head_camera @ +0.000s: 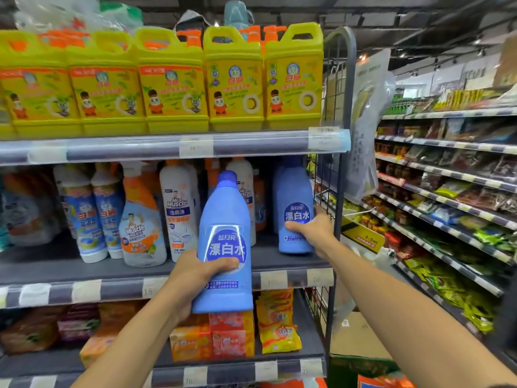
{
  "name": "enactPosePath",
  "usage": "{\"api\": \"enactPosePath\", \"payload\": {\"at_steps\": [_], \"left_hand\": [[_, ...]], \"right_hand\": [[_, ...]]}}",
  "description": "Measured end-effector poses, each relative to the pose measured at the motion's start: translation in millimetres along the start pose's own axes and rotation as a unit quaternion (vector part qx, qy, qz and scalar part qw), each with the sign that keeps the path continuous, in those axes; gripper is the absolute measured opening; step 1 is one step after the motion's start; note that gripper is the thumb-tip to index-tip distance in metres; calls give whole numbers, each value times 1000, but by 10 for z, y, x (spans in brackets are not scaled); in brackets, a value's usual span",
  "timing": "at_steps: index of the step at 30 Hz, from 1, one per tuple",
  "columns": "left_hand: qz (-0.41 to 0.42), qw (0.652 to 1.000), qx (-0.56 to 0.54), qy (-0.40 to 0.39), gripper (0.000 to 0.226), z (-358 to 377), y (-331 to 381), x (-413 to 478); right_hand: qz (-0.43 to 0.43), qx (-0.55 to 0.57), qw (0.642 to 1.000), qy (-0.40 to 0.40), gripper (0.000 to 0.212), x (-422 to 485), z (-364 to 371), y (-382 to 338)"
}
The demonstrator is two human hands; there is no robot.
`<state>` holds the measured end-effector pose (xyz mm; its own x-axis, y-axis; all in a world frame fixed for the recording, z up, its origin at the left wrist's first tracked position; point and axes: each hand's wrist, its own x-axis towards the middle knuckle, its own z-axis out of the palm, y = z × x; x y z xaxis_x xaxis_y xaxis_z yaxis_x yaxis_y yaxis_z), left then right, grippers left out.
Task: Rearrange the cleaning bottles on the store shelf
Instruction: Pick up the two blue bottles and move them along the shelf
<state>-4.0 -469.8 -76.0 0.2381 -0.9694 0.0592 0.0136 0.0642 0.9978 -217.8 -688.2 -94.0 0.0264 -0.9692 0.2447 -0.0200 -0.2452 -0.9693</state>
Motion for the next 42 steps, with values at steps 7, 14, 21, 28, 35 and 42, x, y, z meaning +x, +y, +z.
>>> {"api": "enactPosePath", "payload": {"at_steps": [7,14,21,28,35,42], "left_hand": [[12,1000,-2,-15,65,27,-3,178],[1,1000,-12,-23,64,128,-105,308],[-2,998,-25,-53,53,314,-108,436],[-45,990,-47,-125,55,650,-74,587],[10,992,-26,-121,46,976,-120,967],[53,993,-27,-105,44,1199,-156,1336]], "right_hand": [[-20,-47,998,43,83,187,91,164],[-53,-64,996,43,81,157,133,191],[-51,-98,994,14,72,140,106,128],[-63,-290,955,7,49,-206,-188,168],[-189,-439,877,-53,52,-769,-564,662],[-158,-396,904,-42,56,-829,-556,766]]}}
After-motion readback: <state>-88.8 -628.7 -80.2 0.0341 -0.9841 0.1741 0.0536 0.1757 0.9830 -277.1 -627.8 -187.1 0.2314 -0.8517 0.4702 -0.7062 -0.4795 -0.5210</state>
